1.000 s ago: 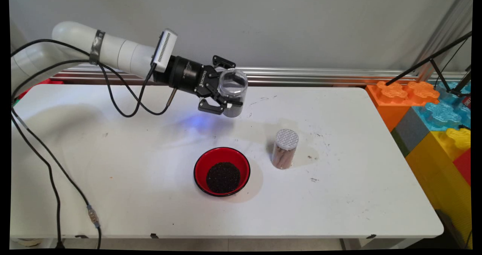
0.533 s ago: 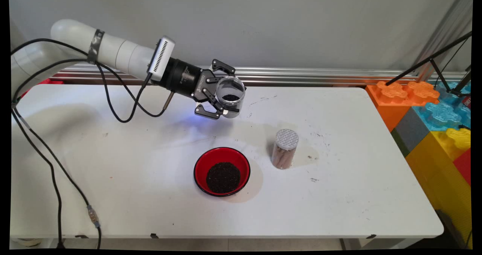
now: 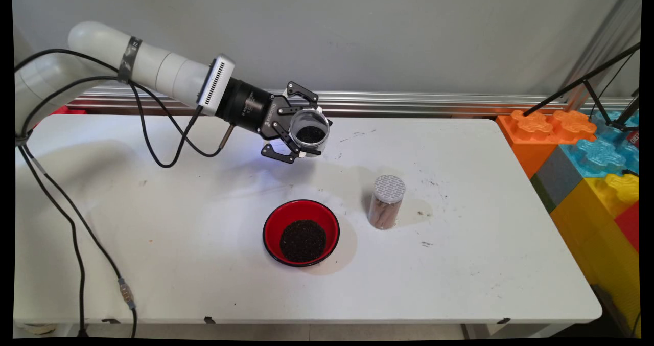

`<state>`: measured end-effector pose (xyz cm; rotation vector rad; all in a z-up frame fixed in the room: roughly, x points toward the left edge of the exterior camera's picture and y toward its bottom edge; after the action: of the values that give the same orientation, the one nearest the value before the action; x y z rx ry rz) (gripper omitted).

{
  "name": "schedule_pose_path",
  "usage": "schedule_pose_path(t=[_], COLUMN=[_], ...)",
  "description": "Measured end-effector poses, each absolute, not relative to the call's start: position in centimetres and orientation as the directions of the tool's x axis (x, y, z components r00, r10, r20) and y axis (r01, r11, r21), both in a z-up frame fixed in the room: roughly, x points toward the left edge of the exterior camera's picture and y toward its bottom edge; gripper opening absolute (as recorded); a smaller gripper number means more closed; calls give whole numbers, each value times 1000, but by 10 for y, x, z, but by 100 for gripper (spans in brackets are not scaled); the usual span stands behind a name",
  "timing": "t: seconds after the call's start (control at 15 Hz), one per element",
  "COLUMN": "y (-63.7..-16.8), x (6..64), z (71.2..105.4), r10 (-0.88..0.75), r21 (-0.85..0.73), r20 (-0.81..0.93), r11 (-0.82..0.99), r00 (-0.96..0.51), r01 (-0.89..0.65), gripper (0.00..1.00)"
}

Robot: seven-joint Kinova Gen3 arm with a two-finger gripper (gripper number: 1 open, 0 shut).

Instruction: Pour the black seasoning powder in the red bowl

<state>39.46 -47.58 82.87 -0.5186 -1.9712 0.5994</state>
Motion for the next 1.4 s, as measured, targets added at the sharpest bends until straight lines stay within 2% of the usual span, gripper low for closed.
schedule_pose_path(t=[1.4], y=[-478], x=[390], z=[827], r10=[715], r21=[-706], r20=[569], r11=[678], r00=[-405], r01=[206], gripper=[0])
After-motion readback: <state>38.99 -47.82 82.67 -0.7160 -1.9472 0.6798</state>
